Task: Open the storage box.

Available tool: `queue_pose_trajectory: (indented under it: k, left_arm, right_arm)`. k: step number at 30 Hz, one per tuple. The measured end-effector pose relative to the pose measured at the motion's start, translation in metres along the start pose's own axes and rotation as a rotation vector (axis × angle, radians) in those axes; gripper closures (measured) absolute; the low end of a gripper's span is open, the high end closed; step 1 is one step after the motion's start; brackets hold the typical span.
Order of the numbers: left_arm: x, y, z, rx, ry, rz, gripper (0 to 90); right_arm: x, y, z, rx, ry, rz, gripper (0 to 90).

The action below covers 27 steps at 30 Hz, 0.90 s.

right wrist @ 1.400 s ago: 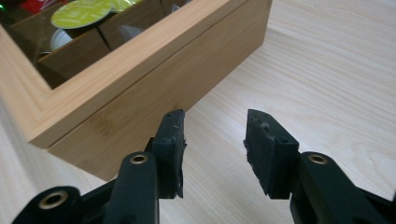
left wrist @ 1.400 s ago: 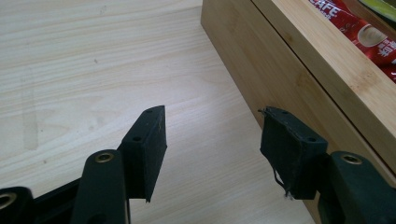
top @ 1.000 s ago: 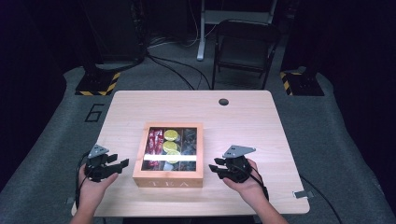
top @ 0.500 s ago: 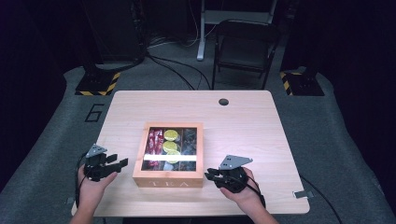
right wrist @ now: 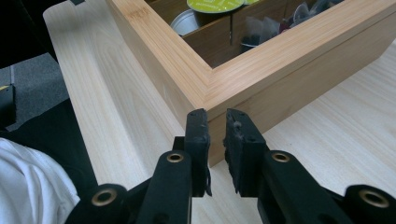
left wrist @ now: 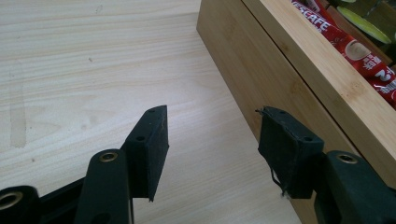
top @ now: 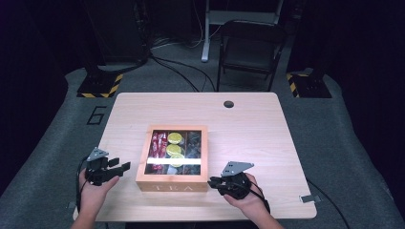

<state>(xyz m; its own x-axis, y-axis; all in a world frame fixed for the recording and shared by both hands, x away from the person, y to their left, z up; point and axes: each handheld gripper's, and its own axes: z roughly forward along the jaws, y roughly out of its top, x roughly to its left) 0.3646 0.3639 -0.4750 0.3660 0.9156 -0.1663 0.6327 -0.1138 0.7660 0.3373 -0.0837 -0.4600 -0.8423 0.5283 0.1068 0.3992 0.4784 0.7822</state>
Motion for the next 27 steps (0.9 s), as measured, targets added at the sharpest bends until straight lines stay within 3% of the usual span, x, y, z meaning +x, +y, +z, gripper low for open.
queue_pose_trajectory:
  k: [6,27]
  left_arm:
    - [0.0002,0.0,0.0005,0.0,0.003,0.0,42.5]
    - [0.0013,0.0001,0.0005,-0.001,0.001,0.002,42.5]
  right_arm:
    - [0.0009,-0.0011,-0.0001,0.006,0.023,-0.008,79.8]
    - [0.005,-0.0056,0.009,0.039,0.001,-0.023,87.0]
